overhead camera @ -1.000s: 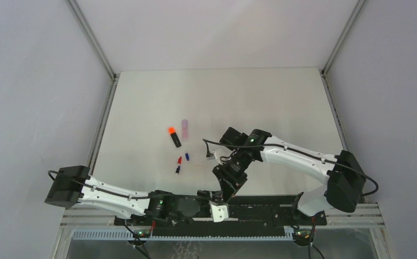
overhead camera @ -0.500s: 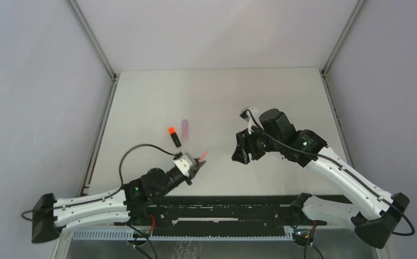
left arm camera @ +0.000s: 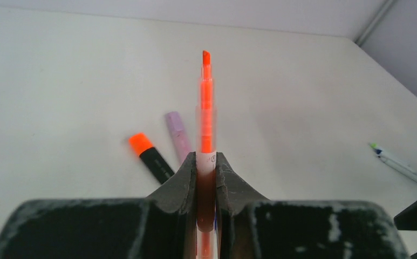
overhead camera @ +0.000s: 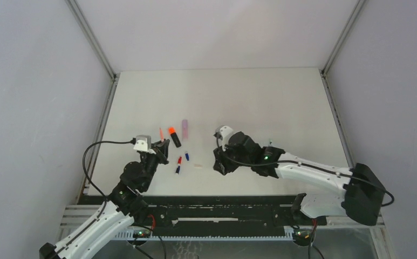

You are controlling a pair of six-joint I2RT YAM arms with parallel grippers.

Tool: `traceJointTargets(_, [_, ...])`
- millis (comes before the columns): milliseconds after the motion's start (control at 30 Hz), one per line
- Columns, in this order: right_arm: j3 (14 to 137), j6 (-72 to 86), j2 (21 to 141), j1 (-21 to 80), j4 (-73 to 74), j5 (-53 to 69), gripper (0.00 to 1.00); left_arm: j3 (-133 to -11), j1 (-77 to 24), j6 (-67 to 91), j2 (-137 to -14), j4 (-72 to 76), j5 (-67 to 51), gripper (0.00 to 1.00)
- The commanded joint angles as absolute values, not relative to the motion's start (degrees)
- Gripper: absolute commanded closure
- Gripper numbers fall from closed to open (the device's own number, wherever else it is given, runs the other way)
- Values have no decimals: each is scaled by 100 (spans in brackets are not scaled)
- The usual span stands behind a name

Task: Insert the pens into the pen caps
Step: Insert the pen cap onto the pen.

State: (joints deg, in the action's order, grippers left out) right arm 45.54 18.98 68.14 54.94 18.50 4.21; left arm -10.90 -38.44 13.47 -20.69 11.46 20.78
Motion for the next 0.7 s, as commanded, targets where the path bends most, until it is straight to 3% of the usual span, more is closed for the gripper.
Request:
traceJointTargets(0, [4693,1617,7594,5761,349,234,54,-834,-3788,1562,-1557,686,2924,100])
traceJointTargets(333, [5721,951,9374,6034,234,255,52,-733,-3788,1520,-1321,680,2979,100])
traceJointTargets(667, [6274,355,10262,6119,343,324,54,-739,-3788,1529,-1510,767,2900,100])
